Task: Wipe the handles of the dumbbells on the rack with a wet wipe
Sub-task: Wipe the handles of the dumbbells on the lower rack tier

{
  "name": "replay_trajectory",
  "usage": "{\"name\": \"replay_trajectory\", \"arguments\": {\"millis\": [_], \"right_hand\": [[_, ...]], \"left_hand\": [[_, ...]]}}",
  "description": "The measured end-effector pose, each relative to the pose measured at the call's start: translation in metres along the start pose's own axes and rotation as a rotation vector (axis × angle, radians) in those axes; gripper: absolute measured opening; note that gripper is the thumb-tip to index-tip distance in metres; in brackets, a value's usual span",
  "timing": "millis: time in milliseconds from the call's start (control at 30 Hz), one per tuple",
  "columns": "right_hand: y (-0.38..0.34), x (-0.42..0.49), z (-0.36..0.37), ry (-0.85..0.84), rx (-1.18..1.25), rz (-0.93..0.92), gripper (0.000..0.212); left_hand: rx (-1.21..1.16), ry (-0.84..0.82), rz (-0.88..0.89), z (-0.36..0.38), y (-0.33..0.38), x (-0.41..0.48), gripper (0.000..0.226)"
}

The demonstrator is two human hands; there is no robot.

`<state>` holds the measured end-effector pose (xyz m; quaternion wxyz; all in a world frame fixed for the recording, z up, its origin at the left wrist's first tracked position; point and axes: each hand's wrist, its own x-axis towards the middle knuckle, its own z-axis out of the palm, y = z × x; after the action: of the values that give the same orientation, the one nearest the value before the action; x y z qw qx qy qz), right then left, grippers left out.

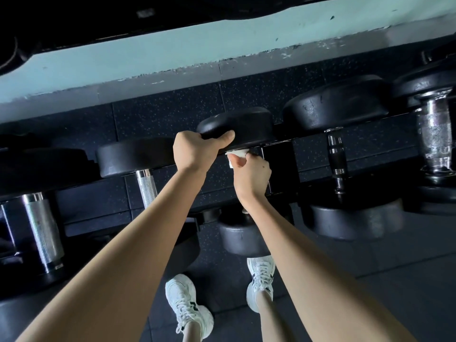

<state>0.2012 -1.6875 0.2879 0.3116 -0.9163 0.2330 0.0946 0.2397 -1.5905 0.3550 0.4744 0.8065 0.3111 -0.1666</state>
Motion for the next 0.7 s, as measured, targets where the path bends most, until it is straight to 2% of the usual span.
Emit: {"name": "replay_trajectory", "arguments": {"millis": [200,333,467,600,700], "right_hand": [[0.03,-0.01,-0.015,-0.158,0.115,-0.005,0.033],[0.029,-0.006,-0.032,-0.348,0.008,0.038,0.034],[0.02,0.001,-0.039,-0.436,-0.114,0.068,0.038],[0.013,-0.004,-0.034,-0.344,-0.129,0.066,0.031],[0.002,-0.014,-0.025,-0.191,0.019,0.087,0.028]], "left_hand": [[-0.024,-0.015,-0.035,-0.003,0.004,-0.001,0.06],[-0.018,-0.026,-0.046,-0.005,0.007,-0.001,0.063],[-0.005,-0.035,-0.049,-0.007,0.008,0.0,0.062],[0.003,-0.042,-0.042,-0.007,0.007,0.001,0.06],[0.003,-0.04,-0.043,-0.007,0.006,0.001,0.06]]}}
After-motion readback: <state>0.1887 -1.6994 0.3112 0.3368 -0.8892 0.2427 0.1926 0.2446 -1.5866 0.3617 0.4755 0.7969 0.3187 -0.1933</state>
